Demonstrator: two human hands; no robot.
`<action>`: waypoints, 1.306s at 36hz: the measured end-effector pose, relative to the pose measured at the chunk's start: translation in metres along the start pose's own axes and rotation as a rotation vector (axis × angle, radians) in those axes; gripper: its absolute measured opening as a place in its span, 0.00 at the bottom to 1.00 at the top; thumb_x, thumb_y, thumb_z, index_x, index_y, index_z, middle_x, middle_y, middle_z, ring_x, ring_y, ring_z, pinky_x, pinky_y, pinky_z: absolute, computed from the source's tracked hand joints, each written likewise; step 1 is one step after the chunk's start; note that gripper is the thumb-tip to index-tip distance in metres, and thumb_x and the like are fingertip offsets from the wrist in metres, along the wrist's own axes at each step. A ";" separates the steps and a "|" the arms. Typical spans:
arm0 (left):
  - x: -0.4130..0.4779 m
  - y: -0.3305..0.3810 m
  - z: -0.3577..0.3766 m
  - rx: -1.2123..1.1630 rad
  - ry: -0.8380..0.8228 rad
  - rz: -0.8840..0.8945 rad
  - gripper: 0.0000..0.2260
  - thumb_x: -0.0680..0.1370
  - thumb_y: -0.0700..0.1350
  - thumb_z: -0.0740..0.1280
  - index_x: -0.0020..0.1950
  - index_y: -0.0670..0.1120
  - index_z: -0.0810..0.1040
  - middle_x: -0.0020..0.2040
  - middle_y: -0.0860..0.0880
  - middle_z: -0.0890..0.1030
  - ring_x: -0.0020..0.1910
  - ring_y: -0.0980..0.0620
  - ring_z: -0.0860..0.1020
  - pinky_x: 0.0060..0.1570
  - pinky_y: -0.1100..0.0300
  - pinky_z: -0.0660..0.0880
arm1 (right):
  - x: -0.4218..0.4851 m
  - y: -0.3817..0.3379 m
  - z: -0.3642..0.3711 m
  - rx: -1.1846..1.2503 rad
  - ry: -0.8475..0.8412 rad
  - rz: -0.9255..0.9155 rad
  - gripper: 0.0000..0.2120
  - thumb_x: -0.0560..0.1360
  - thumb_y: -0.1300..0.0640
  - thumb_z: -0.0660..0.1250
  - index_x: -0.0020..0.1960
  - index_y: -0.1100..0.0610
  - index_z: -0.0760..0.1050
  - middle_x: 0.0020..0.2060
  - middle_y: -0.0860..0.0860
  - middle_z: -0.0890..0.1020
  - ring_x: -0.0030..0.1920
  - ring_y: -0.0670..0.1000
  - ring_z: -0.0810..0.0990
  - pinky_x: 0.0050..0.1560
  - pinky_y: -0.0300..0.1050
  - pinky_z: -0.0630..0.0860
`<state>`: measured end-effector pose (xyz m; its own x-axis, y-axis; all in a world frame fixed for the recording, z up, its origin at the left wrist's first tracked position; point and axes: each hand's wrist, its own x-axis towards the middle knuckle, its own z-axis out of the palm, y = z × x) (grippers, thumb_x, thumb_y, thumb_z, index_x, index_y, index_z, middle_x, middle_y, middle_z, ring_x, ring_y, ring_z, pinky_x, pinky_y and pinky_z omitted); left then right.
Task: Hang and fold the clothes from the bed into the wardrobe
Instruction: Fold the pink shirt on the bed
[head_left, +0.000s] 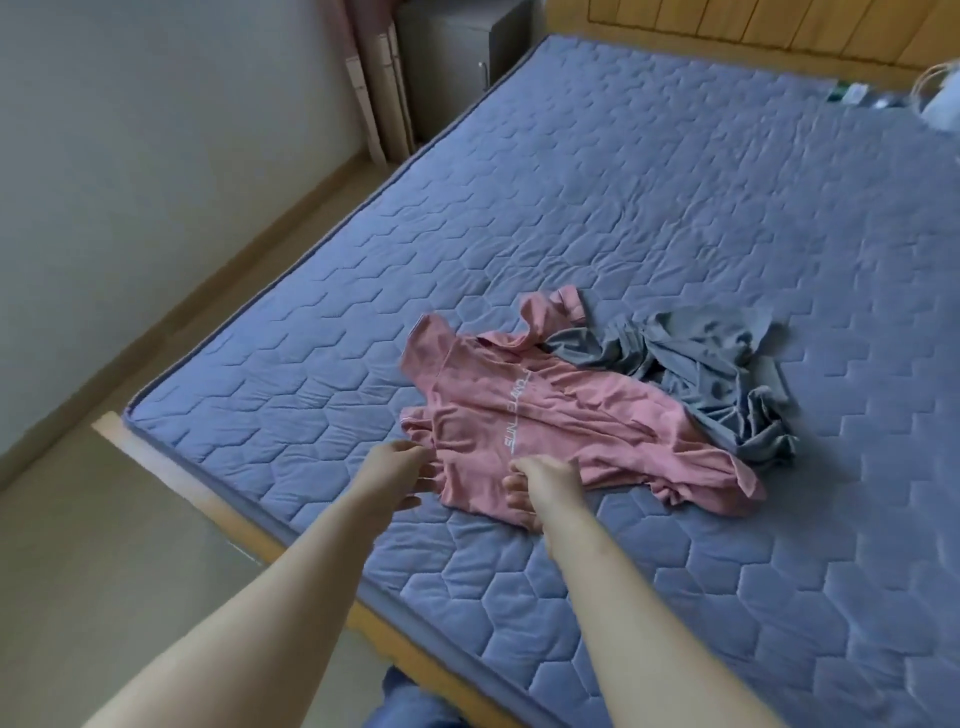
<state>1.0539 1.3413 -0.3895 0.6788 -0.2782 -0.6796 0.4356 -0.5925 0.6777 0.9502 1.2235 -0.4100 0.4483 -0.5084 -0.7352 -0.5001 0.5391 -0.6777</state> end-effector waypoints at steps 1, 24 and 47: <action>0.011 0.002 -0.003 0.015 -0.013 -0.021 0.07 0.79 0.41 0.62 0.41 0.46 0.75 0.34 0.50 0.77 0.32 0.54 0.76 0.36 0.62 0.68 | 0.008 0.000 0.004 0.001 0.022 0.024 0.09 0.75 0.63 0.60 0.36 0.56 0.71 0.28 0.51 0.74 0.22 0.47 0.68 0.19 0.32 0.61; 0.249 -0.026 -0.005 0.080 -0.102 -0.506 0.17 0.77 0.46 0.64 0.65 0.44 0.68 0.57 0.46 0.68 0.58 0.46 0.70 0.55 0.51 0.70 | 0.151 0.008 0.057 0.168 0.261 0.327 0.06 0.75 0.62 0.62 0.40 0.55 0.74 0.30 0.51 0.78 0.23 0.46 0.73 0.24 0.35 0.65; 0.201 0.018 0.062 -0.130 -0.213 -0.184 0.12 0.78 0.36 0.55 0.35 0.45 0.70 0.20 0.50 0.69 0.17 0.54 0.67 0.18 0.68 0.65 | 0.117 0.012 0.006 0.215 0.230 0.197 0.07 0.78 0.61 0.59 0.45 0.51 0.73 0.34 0.50 0.77 0.28 0.47 0.73 0.28 0.36 0.66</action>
<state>1.1613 1.2275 -0.5313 0.4485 -0.3352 -0.8285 0.6210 -0.5498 0.5586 1.0009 1.1743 -0.5037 0.1683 -0.5054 -0.8463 -0.3822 0.7579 -0.5287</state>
